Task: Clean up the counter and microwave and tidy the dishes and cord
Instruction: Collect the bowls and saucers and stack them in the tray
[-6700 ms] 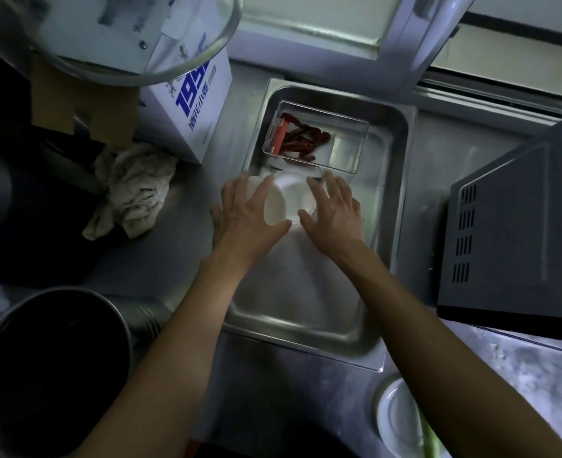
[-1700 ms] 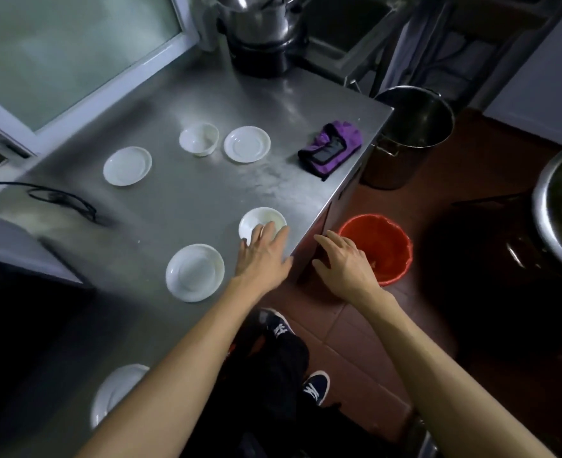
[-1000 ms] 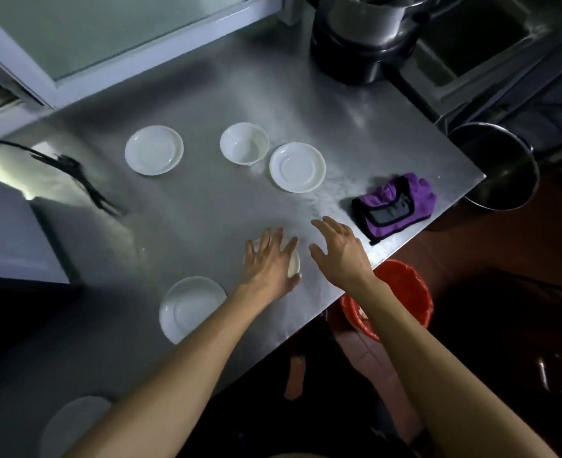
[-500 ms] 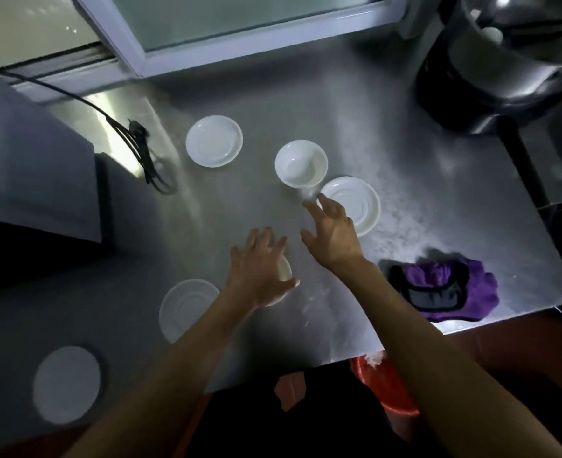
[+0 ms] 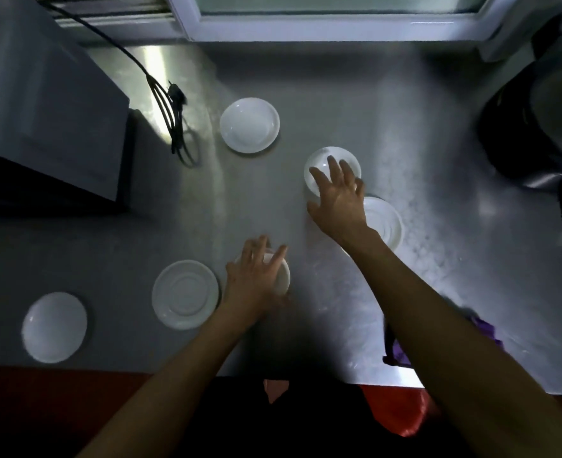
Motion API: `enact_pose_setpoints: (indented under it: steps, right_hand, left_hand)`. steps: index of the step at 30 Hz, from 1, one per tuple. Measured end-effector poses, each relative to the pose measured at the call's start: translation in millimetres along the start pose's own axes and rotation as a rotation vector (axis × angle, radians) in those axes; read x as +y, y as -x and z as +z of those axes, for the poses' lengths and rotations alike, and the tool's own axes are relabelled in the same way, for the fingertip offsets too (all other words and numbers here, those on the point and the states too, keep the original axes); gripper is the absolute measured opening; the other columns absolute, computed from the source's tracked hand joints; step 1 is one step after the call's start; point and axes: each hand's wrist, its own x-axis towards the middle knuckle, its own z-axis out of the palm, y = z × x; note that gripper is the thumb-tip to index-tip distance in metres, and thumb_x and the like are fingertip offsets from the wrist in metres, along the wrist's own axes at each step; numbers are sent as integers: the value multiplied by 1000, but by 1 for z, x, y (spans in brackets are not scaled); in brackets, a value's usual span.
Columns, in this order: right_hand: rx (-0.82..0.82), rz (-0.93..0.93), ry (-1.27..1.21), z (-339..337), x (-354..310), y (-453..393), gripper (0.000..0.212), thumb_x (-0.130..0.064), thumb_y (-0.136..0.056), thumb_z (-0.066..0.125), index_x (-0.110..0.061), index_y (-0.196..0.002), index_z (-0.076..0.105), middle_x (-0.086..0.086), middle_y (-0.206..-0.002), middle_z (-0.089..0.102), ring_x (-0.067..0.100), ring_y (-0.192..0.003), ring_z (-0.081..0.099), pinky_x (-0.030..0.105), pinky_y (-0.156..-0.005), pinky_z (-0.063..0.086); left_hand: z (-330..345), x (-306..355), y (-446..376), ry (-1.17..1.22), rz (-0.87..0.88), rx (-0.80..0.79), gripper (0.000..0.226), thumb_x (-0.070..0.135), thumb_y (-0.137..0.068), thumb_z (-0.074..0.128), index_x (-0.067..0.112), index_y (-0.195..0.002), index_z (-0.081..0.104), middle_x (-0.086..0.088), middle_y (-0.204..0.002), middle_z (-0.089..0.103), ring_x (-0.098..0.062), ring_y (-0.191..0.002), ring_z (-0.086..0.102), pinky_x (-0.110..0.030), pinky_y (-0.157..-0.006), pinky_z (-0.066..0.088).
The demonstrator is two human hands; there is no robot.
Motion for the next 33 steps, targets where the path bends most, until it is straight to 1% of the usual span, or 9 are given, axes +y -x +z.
enact_pose_setpoints:
  steps: [4, 10, 14, 16, 19, 21, 24, 28, 33]
  right_hand:
    - [8, -13, 71, 7, 6, -14, 74, -41, -87, 68, -28, -151, 34, 12, -165, 12, 36, -152, 8, 61, -117, 15]
    - [-54, 6, 112, 4, 12, -31, 86, -58, -84, 65, -35, -154, 20, 8, -167, -1, 39, -151, -2, 65, -115, 12]
    - [-85, 10, 61, 4, 11, -41, 93, -59, -83, 67, -37, -156, 14, 9, -166, -8, 48, -149, -7, 68, -115, 10]
    - [-91, 28, 51, 5, 9, -45, 92, -58, -82, 67, -39, -155, 15, 8, -167, -5, 49, -148, -5, 67, -114, 12]
    - [-92, 62, 42, 7, 3, -46, 88, -58, -80, 68, -40, -153, 22, 7, -165, 7, 47, -148, 5, 63, -110, 22]
    - [-86, 56, 38, 9, -2, -41, 86, -59, -77, 69, -41, -150, 27, 5, -161, 15, 44, -144, 14, 59, -105, 28]
    - [-74, 16, 4, 14, -17, -31, 83, -60, -76, 70, -40, -147, 33, 5, -157, 22, 41, -139, 21, 57, -103, 31]
    - [-66, -101, -5, 20, -50, -10, 84, -63, -77, 68, -40, -148, 31, 4, -158, 21, 38, -142, 20, 57, -106, 31]
    - [-72, -250, -38, 27, -107, 31, 84, -62, -77, 68, -42, -149, 31, 3, -159, 20, 37, -141, 19, 55, -106, 30]
  left_hand:
    - [-5, 4, -6, 22, -21, 90, 98, 67, -72, 65, 32, -151, 19, -4, -156, 18, -30, -142, 21, -54, -99, 38]
    - [-16, 4, -19, 36, -19, 220, 91, 68, -71, 64, 28, -148, 35, -9, -153, 28, -33, -138, 28, -53, -96, 40]
    - [-25, -2, -20, 50, -53, 230, 91, 68, -72, 64, 30, -148, 33, -7, -151, 30, -31, -137, 29, -52, -100, 39]
    - [-28, -5, -17, 56, -80, 223, 89, 69, -73, 63, 31, -148, 32, -6, -151, 30, -30, -137, 29, -51, -102, 38]
    - [-30, -13, -13, 76, -129, 217, 87, 69, -73, 63, 33, -146, 33, -6, -152, 29, -31, -138, 27, -51, -103, 37]
    - [-30, -19, -9, 86, -156, 221, 85, 68, -73, 63, 34, -145, 33, -5, -153, 29, -31, -139, 26, -51, -103, 36]
    - [-31, -31, 0, 105, -182, 241, 83, 69, -75, 61, 33, -145, 34, -6, -153, 29, -32, -138, 27, -52, -103, 35]
    - [-34, -54, 21, 153, -210, 268, 82, 67, -78, 61, 33, -147, 32, -7, -154, 26, -32, -139, 26, -55, -105, 34]
    - [-34, -87, 65, 180, -285, 347, 81, 64, -77, 64, 33, -146, 37, -7, -154, 27, -31, -139, 26, -55, -104, 34]
